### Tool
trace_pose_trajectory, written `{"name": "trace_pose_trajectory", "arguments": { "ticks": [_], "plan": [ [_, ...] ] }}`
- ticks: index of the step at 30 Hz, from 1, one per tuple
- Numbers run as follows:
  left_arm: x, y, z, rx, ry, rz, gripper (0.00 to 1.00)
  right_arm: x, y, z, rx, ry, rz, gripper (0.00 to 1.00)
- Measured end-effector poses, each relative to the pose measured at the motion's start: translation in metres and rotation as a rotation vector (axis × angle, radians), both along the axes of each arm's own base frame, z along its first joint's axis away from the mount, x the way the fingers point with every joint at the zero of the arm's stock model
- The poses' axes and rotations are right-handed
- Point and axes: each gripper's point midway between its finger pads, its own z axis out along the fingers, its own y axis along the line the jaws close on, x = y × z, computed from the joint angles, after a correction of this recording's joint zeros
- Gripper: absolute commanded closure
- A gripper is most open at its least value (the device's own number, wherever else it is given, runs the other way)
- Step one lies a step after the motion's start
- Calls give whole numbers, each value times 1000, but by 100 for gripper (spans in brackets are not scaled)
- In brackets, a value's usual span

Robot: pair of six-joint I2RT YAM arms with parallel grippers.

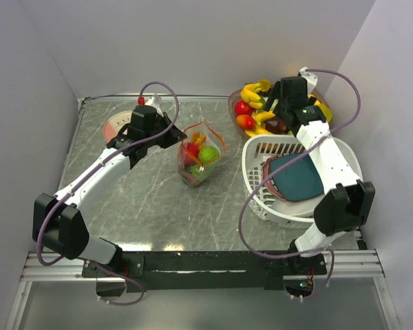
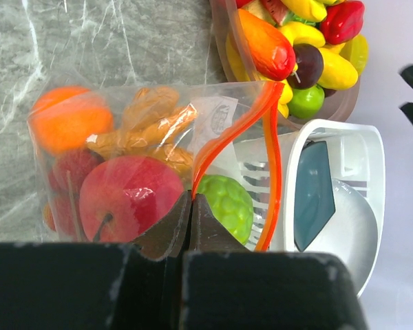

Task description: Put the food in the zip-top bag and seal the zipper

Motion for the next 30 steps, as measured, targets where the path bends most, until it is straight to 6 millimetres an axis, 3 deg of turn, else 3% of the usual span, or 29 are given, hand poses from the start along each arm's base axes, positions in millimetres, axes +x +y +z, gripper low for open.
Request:
{"name": "trace_pose_trajectory", "arguments": {
  "ticks": [8, 15, 22, 30],
  "plan": [
    [-3, 0, -2, 0, 6, -5, 99, 45, -62, -61, 25, 91, -186, 7],
    [-4, 1, -2, -3, 5, -6, 99, 72, -76, -68, 117, 74, -215, 10],
    [-4, 1, -3, -2, 6, -6, 99, 73, -73, -74, 137, 86, -208, 10],
    [-5, 2, -8, 2, 15, -5, 99, 57, -112, -100, 131, 135, -291, 9]
  ]
}}
